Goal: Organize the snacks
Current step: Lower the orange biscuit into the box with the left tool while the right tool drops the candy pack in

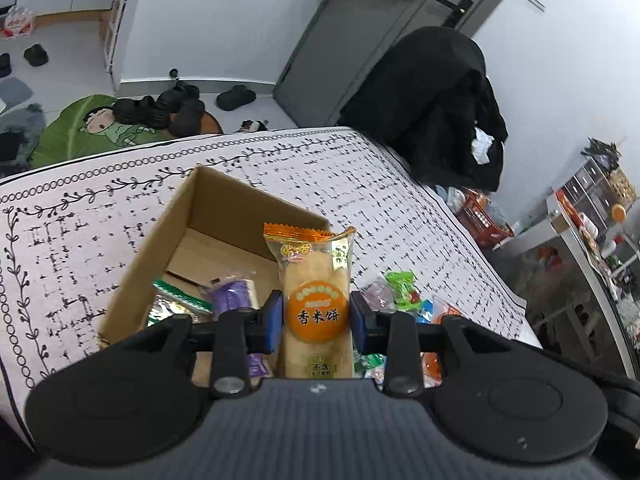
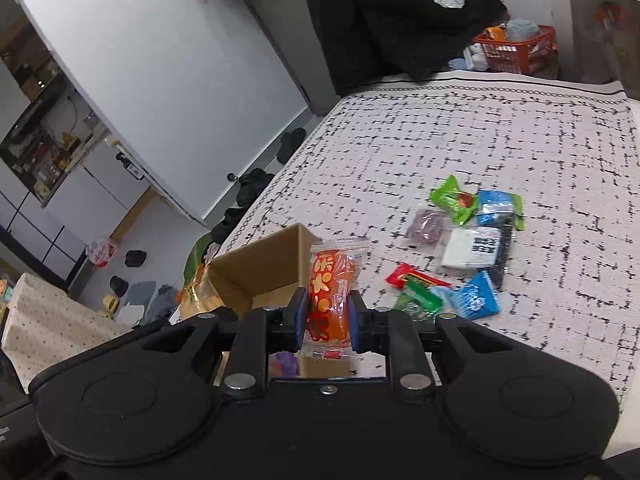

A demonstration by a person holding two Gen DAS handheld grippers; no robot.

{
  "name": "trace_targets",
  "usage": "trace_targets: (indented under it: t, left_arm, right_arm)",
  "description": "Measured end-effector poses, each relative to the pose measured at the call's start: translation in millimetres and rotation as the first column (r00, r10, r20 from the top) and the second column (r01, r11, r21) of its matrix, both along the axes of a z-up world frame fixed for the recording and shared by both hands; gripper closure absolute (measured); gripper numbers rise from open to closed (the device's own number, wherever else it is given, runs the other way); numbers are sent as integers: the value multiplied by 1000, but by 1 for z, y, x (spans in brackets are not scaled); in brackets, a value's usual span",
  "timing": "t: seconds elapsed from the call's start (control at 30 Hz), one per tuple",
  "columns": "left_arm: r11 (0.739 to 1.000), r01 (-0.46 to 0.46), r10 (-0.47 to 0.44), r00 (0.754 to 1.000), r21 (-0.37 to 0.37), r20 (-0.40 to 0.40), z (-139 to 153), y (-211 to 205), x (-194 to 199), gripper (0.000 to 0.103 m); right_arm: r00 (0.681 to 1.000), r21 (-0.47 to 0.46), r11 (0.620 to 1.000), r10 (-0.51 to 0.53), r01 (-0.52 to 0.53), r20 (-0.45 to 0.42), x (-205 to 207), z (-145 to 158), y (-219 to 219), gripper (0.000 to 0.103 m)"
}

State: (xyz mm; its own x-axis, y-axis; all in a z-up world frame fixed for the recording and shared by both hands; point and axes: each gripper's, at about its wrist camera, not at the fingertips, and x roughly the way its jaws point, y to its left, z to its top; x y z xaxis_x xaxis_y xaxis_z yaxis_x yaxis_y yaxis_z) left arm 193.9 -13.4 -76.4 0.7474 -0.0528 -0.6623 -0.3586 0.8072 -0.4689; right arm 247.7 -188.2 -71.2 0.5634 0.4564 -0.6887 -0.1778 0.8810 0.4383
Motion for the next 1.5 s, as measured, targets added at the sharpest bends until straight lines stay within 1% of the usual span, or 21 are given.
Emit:
trace_targets:
  t: [0.17, 0.27, 0.57, 0.63, 0.77, 0.93, 0.97, 1.03, 1.13, 1.2, 1.33, 1.4, 1.5]
  left_arm:
    - [1000, -24, 23, 1000, -15, -9, -4, 16, -2, 69]
    - [999, -36, 36, 999, -2, -28, -7, 23, -1, 69]
    - [994, -107, 105, 993, -36, -58, -17, 50, -3, 69]
    - [993, -117, 114, 991, -34, -64, -19, 52, -3, 64]
    - [991, -119, 113, 990, -60, -86, -25, 55, -2, 62]
    - [988, -147, 141, 986, -55, -93, -25, 60, -4, 52]
    - [986, -157, 151, 984, -55, -94, -25, 61, -4, 51]
    - [983, -175, 169, 981, -53, -97, -25, 63, -5, 43]
    - [981, -188, 183, 978, -47, -100, -26, 64, -5, 37]
    - [981, -186, 181, 978, -46, -101, -26, 63, -4, 34]
    - [984, -175, 173, 980, -15, -100, -24, 56, -1, 24]
    - [986, -168, 166, 981, -6, -96, -22, 53, -1, 22]
    - [989, -147, 147, 986, 8, -83, -19, 49, 0, 20]
  right_arm:
    - [1000, 0, 1000, 23, -23, -1, 0, 3, 18, 82]
    - [999, -2, 999, 37, -37, -2, 0, 3, 28, 82]
    - [997, 10, 997, 74, -74, -12, 1, 3, 57, 82]
    - [997, 10, 997, 81, -81, -14, 2, 4, 63, 82]
    - [996, 8, 996, 91, -91, -15, 3, 4, 73, 82]
    - [995, 15, 995, 99, -99, -25, 6, 3, 82, 82]
    - [994, 16, 994, 107, -106, -32, 8, 2, 85, 81]
    - [994, 22, 995, 103, -102, -40, 11, 2, 87, 79]
    - [996, 40, 996, 84, -83, -35, 14, 1, 82, 72]
    - [997, 40, 997, 66, -64, -33, 16, 0, 75, 63]
    - [999, -1, 999, 36, -36, -38, 15, -3, 56, 57]
    - [999, -22, 1000, 13, -14, -38, 14, -4, 44, 52]
    - [999, -47, 998, -37, 35, -32, 11, -6, 18, 48]
